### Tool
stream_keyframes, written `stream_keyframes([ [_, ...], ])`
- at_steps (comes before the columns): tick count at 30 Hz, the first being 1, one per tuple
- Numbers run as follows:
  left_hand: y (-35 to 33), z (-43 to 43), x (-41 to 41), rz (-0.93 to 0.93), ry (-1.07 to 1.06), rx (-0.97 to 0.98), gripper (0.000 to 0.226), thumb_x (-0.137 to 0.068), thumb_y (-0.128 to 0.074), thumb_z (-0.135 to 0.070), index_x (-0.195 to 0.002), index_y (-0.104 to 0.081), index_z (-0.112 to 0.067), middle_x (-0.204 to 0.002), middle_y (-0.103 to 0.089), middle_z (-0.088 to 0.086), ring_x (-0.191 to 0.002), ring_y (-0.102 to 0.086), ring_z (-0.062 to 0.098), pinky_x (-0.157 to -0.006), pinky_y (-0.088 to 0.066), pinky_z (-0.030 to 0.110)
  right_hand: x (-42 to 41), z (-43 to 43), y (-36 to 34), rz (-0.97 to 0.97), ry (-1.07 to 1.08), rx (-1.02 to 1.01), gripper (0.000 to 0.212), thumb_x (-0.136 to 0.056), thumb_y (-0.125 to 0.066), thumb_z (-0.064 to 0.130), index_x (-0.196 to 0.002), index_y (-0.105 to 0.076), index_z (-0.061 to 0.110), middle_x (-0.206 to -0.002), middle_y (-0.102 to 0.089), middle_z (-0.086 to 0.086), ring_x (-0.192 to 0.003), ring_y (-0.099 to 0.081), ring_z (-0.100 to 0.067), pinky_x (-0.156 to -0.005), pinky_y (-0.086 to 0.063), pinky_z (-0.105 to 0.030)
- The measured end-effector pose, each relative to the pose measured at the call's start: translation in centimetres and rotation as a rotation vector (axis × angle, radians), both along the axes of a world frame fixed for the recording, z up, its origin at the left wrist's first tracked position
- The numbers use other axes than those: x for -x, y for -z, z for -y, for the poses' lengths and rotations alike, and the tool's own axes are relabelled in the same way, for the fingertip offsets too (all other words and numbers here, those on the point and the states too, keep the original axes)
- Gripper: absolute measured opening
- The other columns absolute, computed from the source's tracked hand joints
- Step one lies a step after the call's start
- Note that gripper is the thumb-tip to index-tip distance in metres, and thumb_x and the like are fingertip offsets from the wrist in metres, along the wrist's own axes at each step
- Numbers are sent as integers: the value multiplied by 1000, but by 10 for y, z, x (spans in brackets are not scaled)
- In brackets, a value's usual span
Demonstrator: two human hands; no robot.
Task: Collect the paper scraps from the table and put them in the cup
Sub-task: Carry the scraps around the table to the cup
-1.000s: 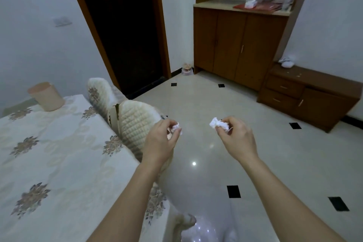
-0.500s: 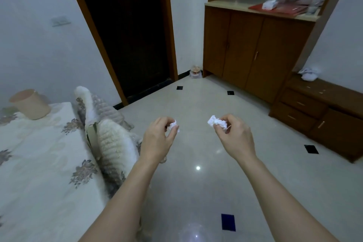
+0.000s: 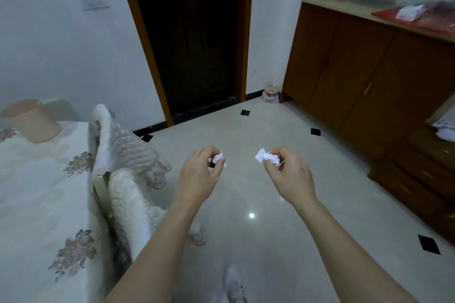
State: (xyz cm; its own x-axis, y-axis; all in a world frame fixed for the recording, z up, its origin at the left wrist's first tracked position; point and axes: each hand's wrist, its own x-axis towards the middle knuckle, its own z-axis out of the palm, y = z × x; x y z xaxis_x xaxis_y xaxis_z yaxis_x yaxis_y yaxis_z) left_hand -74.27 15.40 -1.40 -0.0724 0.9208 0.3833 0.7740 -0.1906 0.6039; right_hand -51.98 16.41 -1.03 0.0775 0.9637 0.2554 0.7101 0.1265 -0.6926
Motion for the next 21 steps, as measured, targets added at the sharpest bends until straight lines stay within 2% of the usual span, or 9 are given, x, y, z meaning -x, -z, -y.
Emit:
stream_keyframes([
  [4, 3, -83, 19, 15, -42, 13, 6, -91, -62, -29, -93, -63, -23, -91, -62, -14, -80, -53, 7, -68, -45, 25, 17, -91, -3, 13, -40, 19, 12, -89, -60, 37, -83, -57, 27, -84, -59, 10, -76, -55, -10, -61, -45, -31],
  [6, 1, -120, 31, 8, -74, 10, 8, -92, -61, -31, -96, -63, -24, -92, -63, -13, -80, -54, 8, -69, -45, 26, 29, -133, -5, 3, -56, 21, 11, -89, -60, 36, -83, -58, 27, -83, -59, 9, -75, -55, -9, -60, -46, -31],
  [16, -10, -246, 78, -24, -167, 43, 4, -91, -62, -31, -92, -62, -27, -93, -60, -17, -80, -52, 3, -65, -36, 10, 91, -281, 5, -47, -174, 46, 9, -88, -59, 39, -85, -58, 31, -83, -60, 11, -75, -57, -7, -63, -53, -37],
  [21, -4, -302, 107, -24, -258, 70, 9, -92, -61, -33, -98, -62, -26, -95, -59, -16, -82, -52, 4, -65, -35, 9, 125, -356, 10, -42, -254, 39, 18, -91, -59, 43, -83, -58, 27, -79, -59, 9, -73, -57, -9, -62, -53, -37],
])
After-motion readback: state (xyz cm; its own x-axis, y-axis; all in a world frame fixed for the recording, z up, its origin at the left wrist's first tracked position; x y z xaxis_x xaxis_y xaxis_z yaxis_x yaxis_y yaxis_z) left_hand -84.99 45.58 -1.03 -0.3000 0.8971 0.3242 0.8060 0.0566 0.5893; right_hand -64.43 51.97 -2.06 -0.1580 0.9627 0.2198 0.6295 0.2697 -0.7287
